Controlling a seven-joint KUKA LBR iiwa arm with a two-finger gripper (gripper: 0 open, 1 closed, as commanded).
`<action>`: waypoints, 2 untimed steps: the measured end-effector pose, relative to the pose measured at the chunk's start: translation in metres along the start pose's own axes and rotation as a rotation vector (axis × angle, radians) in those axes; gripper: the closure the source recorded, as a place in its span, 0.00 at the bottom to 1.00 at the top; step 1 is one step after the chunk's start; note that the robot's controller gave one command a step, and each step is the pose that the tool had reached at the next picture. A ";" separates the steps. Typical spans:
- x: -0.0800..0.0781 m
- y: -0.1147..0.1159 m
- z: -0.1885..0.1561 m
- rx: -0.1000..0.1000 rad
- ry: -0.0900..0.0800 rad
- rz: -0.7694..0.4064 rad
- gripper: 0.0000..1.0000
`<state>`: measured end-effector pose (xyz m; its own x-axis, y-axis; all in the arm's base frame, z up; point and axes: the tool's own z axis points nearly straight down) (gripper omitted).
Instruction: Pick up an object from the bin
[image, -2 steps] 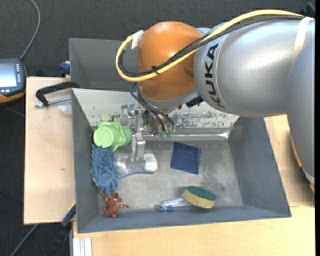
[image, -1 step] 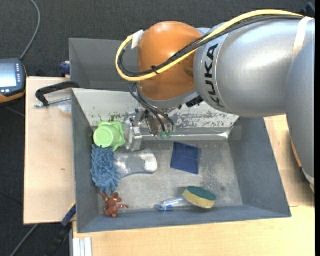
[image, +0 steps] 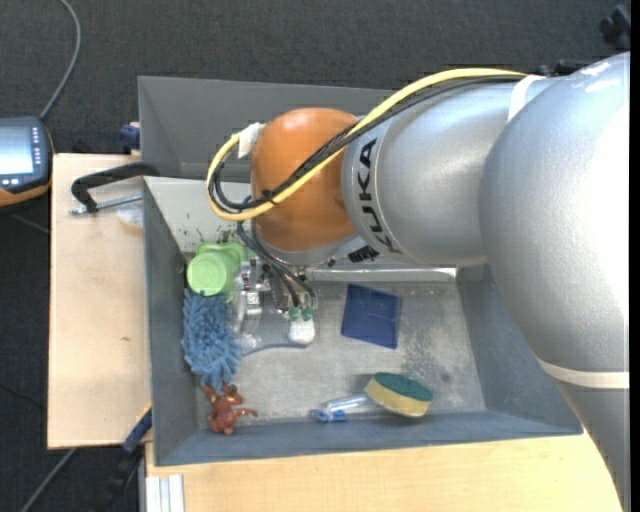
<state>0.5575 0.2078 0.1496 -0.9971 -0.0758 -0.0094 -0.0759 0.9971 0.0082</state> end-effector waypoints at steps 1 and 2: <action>-0.002 -0.001 -0.004 -0.002 -0.008 0.001 0.00; -0.002 -0.001 -0.004 -0.002 -0.008 0.002 1.00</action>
Offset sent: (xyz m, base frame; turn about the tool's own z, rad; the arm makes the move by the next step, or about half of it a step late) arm 0.0000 0.0000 0.0000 0.0000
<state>0.5598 0.2071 0.1539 -0.9971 -0.0740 -0.0171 -0.0741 0.9972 0.0098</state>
